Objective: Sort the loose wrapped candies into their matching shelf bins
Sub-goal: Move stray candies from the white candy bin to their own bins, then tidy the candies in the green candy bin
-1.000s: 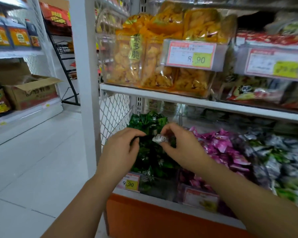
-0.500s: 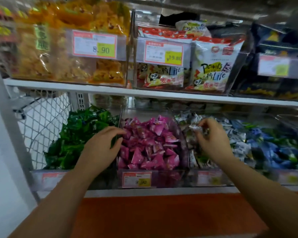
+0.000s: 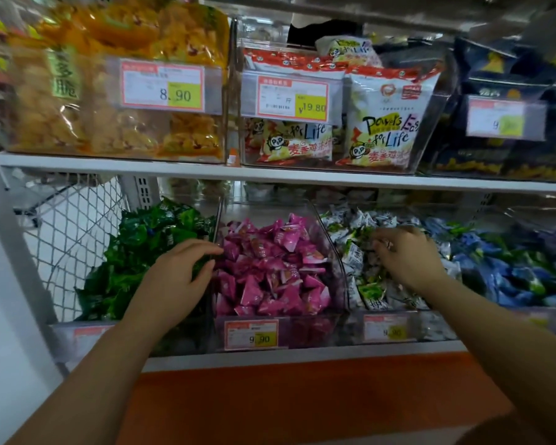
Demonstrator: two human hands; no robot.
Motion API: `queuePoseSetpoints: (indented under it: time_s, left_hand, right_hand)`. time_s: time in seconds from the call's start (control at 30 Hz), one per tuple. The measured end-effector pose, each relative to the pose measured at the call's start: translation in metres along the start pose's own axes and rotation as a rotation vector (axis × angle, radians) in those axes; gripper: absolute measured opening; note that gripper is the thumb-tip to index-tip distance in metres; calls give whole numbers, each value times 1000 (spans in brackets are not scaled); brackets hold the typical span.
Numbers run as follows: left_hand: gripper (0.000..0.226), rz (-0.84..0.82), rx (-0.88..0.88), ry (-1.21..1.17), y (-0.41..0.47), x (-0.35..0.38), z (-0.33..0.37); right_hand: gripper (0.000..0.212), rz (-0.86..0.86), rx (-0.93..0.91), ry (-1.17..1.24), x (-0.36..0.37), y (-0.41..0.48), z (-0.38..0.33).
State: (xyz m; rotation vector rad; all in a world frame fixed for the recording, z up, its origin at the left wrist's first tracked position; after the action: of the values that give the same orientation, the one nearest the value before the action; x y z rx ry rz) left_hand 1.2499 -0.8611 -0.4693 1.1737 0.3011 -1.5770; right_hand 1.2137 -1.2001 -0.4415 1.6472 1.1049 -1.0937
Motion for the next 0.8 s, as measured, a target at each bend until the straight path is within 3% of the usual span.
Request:
queuePoseSetpoints:
  time_s: [0.13, 0.43, 0.63, 0.8]
  left_hand:
    - [26, 47, -32, 4, -13, -17, -13]
    - [25, 217, -244, -26, -82, -84, -85]
    - [25, 285, -350, -124, -105, -105, -110]
    - [25, 232, -389, -112, -99, -102, -121]
  right_hand:
    - [23, 53, -243, 55, -5, -11, -54]
    - [25, -304, -728, 165, 34, -36, -229]
    - [30, -470, -841, 206, 70, -30, -294]
    - [45, -417, -830, 64, 98, 14, -327]
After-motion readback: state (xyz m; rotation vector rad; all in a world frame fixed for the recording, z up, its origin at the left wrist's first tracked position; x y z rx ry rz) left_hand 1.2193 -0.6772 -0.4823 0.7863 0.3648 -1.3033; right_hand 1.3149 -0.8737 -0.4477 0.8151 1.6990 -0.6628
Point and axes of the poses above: each hand's wrist, its own y-axis towards the middle knuckle, its own x-axis out of the palm, z = x × y, the point moved 4 cm from there along y, towards the middle knuckle, and after that the axes turned 8 degrees about -z, right-handed, at the moved point
